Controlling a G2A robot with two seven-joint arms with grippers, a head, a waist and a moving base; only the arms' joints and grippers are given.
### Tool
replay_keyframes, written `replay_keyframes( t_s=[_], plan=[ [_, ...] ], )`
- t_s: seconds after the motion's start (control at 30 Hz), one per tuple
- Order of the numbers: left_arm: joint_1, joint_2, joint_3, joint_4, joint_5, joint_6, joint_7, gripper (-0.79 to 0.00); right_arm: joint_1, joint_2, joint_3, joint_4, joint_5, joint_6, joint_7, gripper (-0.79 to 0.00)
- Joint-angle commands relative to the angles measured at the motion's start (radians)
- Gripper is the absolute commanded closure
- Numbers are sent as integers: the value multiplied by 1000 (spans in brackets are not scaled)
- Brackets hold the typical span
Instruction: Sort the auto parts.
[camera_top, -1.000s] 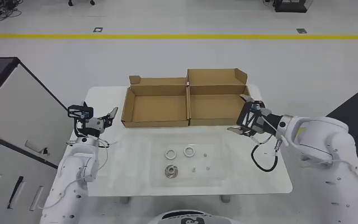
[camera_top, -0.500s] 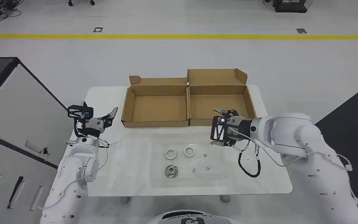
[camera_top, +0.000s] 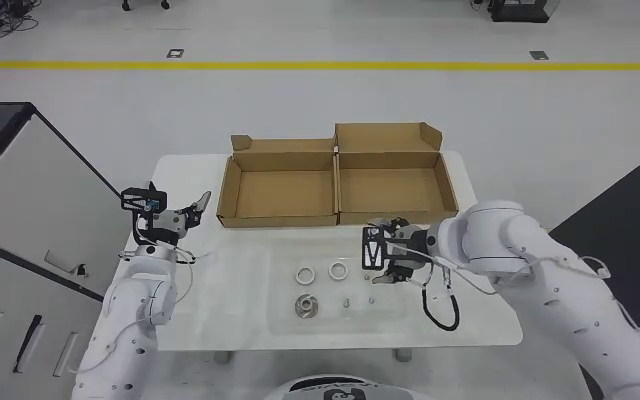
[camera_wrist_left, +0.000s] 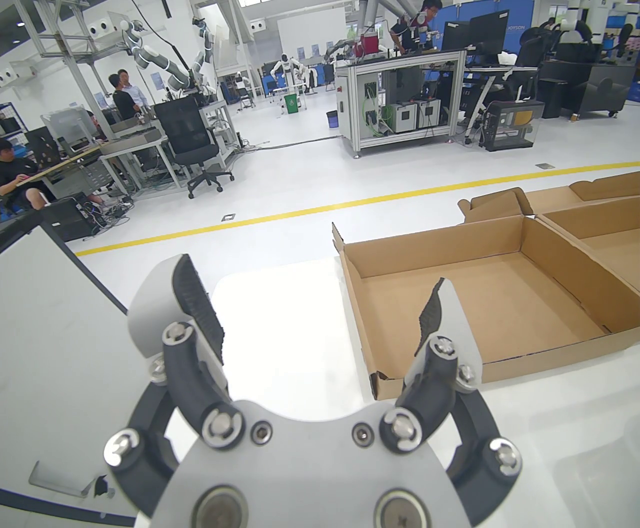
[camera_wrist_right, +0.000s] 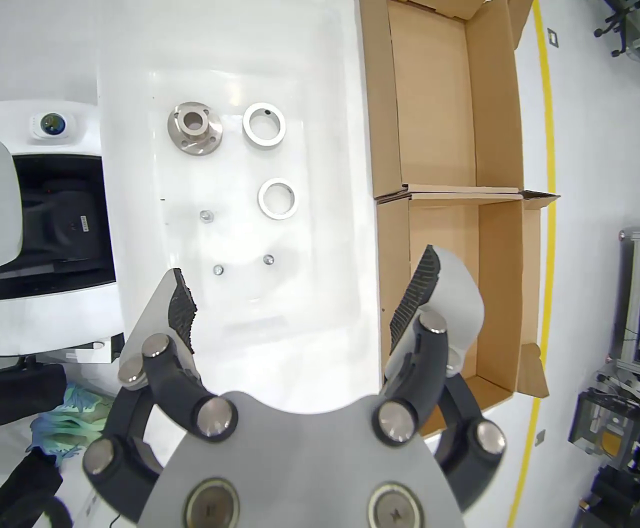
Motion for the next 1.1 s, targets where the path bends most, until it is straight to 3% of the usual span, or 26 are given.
replay_keyframes(
  t_s=[0.0,0.6,0.73,1.07],
  plan=[
    [0,0,0,0,0,0,0,-785,8,3,-1,1,6,5,5,-785],
    [0,0,0,0,0,0,0,-785,30,4,-27,-29,-27,31,31,-785],
    [0,0,0,0,0,0,0,-785,99,12,-131,-43,-23,94,94,-785],
    [0,0,0,0,0,0,0,-785,396,14,-467,17,127,252,252,-785]
  ],
)
